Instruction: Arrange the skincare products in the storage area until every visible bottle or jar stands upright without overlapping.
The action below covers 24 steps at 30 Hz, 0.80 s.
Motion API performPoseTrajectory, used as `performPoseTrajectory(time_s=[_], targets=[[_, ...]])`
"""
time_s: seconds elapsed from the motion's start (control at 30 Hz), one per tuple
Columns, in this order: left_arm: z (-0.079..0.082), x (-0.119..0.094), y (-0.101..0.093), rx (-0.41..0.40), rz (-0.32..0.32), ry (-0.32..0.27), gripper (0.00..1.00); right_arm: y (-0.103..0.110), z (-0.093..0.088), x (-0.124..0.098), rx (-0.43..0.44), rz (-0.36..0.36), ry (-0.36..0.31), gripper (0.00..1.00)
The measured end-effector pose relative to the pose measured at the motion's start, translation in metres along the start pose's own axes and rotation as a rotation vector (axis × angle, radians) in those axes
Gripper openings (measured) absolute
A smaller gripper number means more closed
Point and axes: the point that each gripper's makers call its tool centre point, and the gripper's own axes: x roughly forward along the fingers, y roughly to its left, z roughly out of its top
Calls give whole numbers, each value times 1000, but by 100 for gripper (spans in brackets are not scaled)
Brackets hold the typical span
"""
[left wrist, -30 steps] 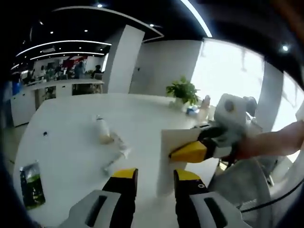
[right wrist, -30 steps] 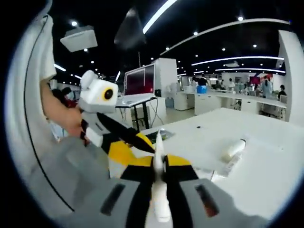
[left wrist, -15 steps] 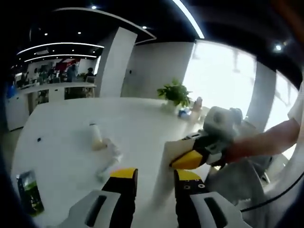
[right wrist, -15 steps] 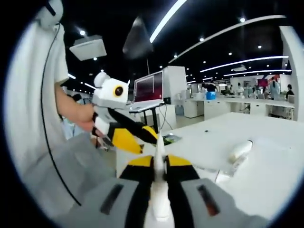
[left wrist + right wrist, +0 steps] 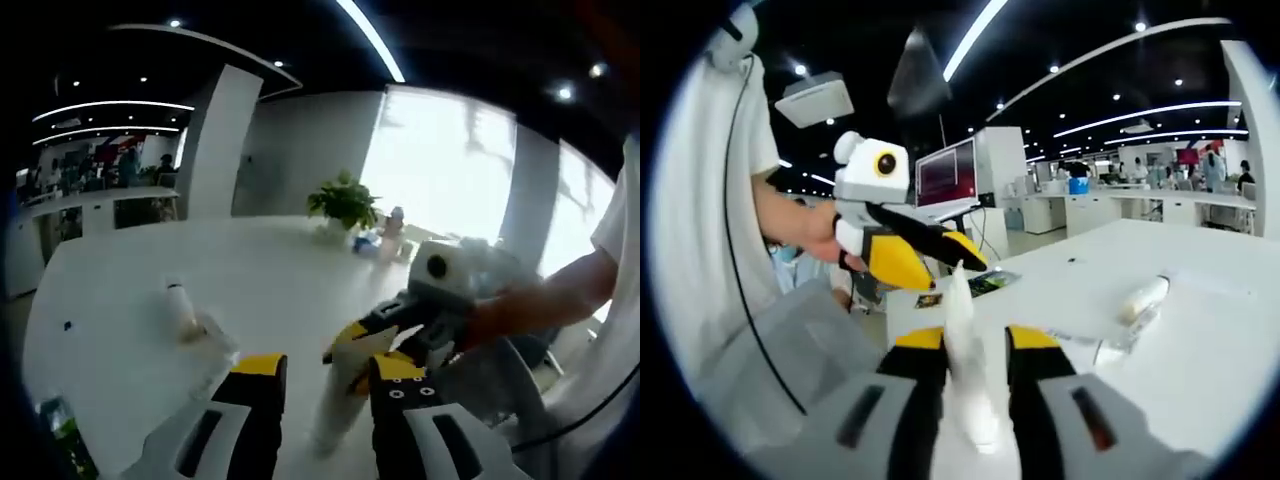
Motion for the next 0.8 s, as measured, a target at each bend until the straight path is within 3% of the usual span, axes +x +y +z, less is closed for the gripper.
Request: performPoseTrajectory(time_s=[0.2, 0.4, 0.43, 0.57, 0.67, 0.8], targets=[[8, 4, -8, 49, -58, 9, 35, -1, -4, -5, 17, -19, 2, 26], [9, 8, -16, 154, -137, 70, 38, 6, -3, -10, 20, -25, 20, 33], [8, 10, -17, 196, -182, 114, 38, 9, -9, -14, 12, -36, 62, 36], [7, 13, -18, 279, -244, 196, 38, 12, -18, -22, 37, -58, 113, 40], [4, 17, -18, 351, -289, 269, 37, 8, -29, -31, 127, -112, 174, 46], [-4, 23, -24, 430, -358, 374, 36, -1, -37, -41, 267, -199, 192, 52]])
